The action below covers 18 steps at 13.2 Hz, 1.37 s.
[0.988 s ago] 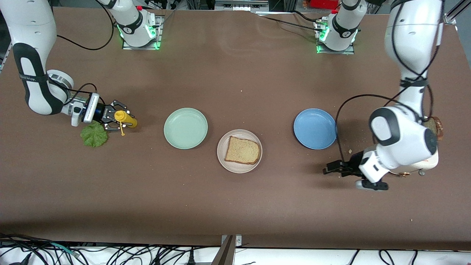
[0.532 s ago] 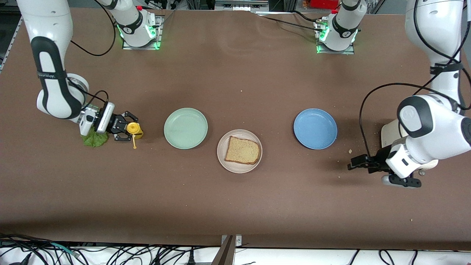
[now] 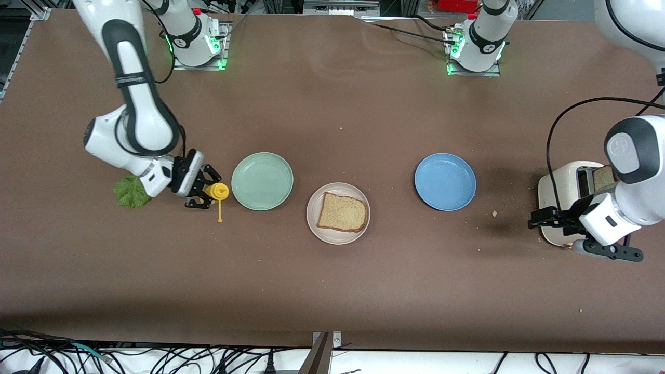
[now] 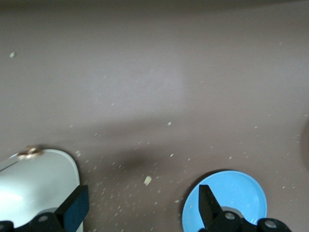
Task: Make sandwich in beige plate with both arms
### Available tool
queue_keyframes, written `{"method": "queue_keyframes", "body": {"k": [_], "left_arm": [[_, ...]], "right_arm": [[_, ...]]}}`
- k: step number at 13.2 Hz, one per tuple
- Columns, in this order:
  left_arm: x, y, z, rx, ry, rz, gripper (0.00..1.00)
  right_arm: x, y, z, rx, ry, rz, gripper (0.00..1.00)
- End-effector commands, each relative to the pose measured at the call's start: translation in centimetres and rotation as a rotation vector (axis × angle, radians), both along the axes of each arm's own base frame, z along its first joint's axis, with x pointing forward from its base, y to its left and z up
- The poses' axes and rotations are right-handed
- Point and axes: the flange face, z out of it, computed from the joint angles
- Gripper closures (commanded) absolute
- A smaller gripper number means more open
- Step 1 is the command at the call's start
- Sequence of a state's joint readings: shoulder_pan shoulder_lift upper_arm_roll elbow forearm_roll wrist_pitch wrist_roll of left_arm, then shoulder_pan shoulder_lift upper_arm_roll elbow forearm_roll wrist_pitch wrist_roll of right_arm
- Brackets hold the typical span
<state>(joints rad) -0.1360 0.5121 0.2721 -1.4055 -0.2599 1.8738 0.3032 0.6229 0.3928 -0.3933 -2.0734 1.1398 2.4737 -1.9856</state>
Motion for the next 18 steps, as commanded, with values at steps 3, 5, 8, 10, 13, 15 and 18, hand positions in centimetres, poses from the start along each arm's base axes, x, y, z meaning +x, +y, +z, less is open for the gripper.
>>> {"method": "queue_keyframes", "body": {"k": [3,5,8,10,13,15,18], "left_arm": [[-0.9,2.9,1.5,0.138,0.048,0.012,0.00],[-0.9,4.1,2.2,0.141,0.035,0.033,0.00],[-1.3,5.2,3.2,0.145,0.027,0.055,0.00],[-1.4,5.6,3.3,0.140,0.033,0.063,0.00],[-1.7,6.5,3.5,0.137,0.038,0.076,0.00],[-1.8,6.5,3.9,0.135,0.036,0.061,0.00],[-1.6,5.5,4.2,0.138,0.029,0.044,0.00]], "right_arm": [[0.1,10.4,3.9,-0.218,-0.026,-0.039,1.00],[0.1,14.3,4.8,-0.316,-0.030,-0.060,1.00],[0.1,19.5,4.6,-0.424,-0.018,-0.099,1.00],[0.6,23.4,5.2,-0.527,0.009,-0.136,1.00],[1.5,28.7,4.6,-0.715,0.046,-0.182,1.00],[0.6,31.4,3.0,-0.809,0.029,-0.182,1.00],[-1.4,33.3,0.9,-0.924,-0.030,-0.200,1.00]]}}
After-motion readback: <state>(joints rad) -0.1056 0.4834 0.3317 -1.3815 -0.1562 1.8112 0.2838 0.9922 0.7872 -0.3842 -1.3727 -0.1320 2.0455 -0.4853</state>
